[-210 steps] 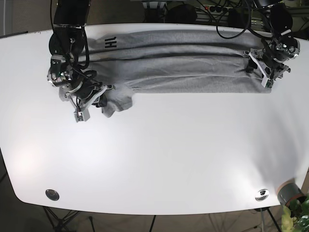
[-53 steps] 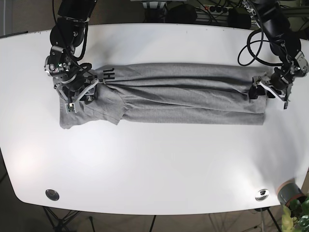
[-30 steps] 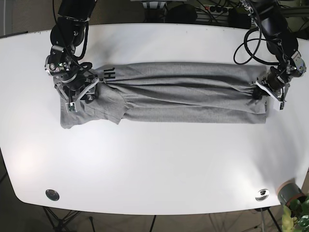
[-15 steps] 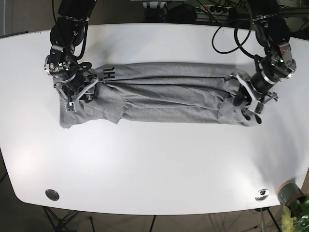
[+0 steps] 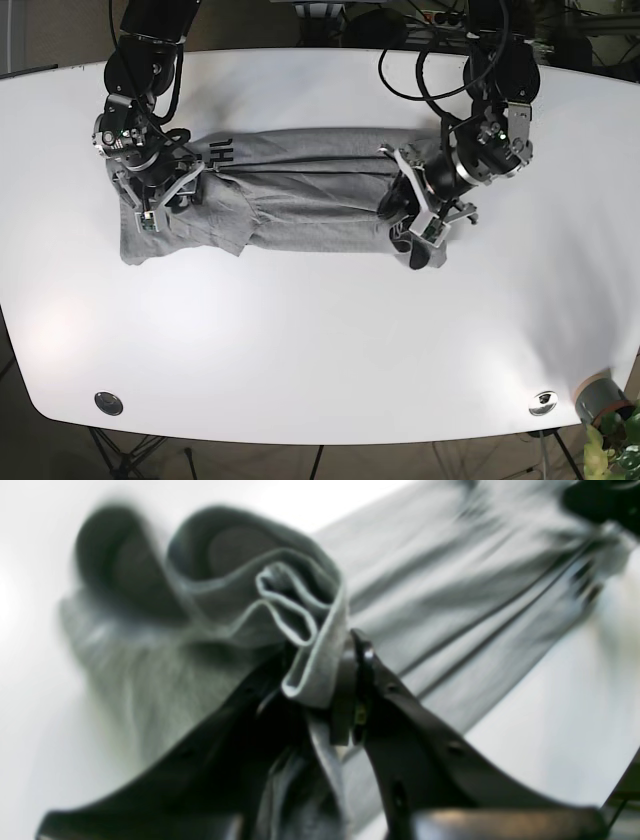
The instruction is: Fold the T-shirt properly
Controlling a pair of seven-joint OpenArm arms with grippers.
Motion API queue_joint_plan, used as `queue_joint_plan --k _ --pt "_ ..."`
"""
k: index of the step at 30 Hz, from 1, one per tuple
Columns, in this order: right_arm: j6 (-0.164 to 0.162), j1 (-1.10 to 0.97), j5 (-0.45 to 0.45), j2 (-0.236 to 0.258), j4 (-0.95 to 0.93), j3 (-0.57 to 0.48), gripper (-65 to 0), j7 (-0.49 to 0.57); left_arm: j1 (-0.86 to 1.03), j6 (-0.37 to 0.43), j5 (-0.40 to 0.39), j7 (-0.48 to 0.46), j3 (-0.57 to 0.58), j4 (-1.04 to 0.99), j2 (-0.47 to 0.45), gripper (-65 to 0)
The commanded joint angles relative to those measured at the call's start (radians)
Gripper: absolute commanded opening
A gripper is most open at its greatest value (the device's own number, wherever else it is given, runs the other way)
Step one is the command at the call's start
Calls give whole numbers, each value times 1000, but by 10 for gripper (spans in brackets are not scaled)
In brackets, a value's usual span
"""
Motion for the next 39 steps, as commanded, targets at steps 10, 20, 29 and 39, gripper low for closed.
queue_joint_plan --k 10,20,29,39 --pt "5 12 12 5 20 4 -396 19 -51 90 -16 -18 116 -43 -11 -461" --pt "5 13 12 5 20 0 -396 19 -51 91 104 -17 239 17 -12 -303" --pt "5 16 32 5 20 4 -396 19 -44 88 184 -18 217 126 -12 -304" --pt "-4 24 264 15 92 133 -384 -31 -19 87 66 -18 -77 115 -6 -304"
